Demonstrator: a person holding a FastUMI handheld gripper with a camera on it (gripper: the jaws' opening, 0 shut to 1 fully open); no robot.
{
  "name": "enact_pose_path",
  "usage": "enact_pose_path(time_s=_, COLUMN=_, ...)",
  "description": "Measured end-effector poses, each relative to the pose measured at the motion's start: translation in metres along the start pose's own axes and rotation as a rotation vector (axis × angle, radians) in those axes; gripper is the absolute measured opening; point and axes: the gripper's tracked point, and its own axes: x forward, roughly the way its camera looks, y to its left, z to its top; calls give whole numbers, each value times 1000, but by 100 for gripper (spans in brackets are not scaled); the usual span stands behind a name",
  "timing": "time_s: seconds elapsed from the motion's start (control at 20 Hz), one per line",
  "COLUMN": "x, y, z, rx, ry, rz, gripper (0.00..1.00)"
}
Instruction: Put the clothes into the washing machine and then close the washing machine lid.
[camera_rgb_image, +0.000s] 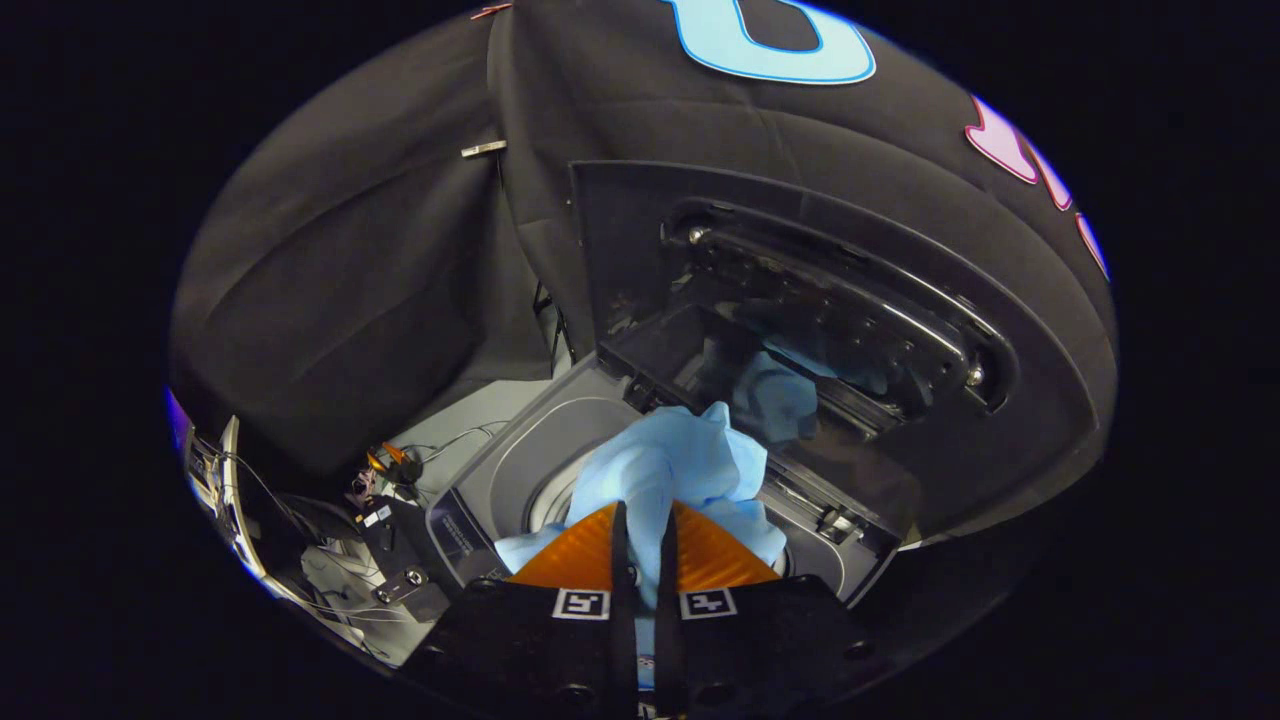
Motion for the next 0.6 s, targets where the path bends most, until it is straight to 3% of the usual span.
enact_pose_path(time_s=0.1, x=-6, y=5, z=15, rx=33, ry=-47, rz=36, gripper=23)
enact_pose_path(time_s=0.2, x=-16, y=12, z=33, rx=36, ry=-129, rz=70, gripper=53)
enact_pose_path(time_s=0.35, x=-22, y=10, z=38, rx=-9, ry=-175, rz=55, gripper=100)
enact_pose_path(time_s=0.6, x=-39, y=12, z=66, rx=-10, ry=-285, rz=65, gripper=100)
